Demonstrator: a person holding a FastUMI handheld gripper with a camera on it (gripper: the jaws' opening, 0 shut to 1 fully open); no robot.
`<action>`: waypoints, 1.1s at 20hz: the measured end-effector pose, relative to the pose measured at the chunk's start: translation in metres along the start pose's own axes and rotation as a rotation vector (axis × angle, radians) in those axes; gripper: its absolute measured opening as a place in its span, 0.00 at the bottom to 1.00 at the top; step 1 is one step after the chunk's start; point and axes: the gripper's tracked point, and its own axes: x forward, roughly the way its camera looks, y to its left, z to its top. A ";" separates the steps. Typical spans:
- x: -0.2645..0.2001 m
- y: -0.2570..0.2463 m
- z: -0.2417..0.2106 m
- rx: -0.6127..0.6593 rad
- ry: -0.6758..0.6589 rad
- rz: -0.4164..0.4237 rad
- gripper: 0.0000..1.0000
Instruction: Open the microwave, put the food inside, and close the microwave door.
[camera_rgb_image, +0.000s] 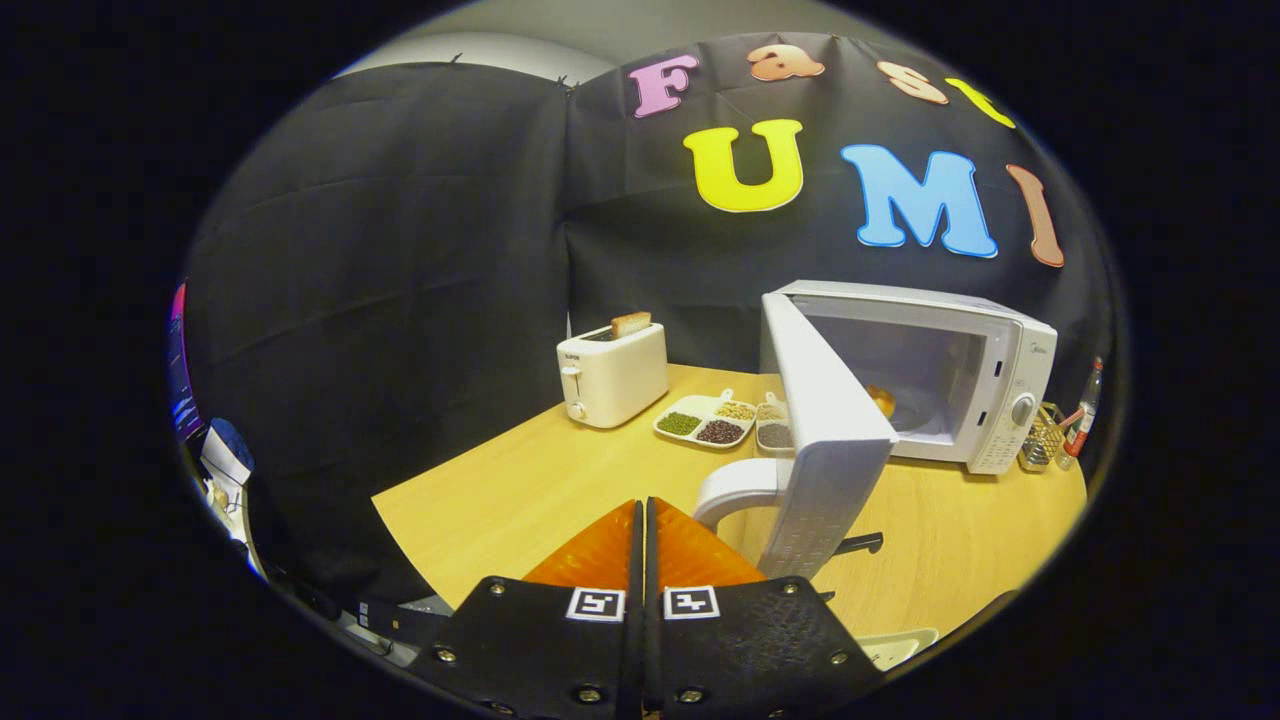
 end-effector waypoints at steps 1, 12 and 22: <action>-0.001 -0.007 -0.003 0.000 0.004 -0.008 0.00; 0.001 -0.092 -0.001 0.035 0.015 -0.108 0.01; 0.016 -0.177 0.010 0.097 0.003 -0.225 0.00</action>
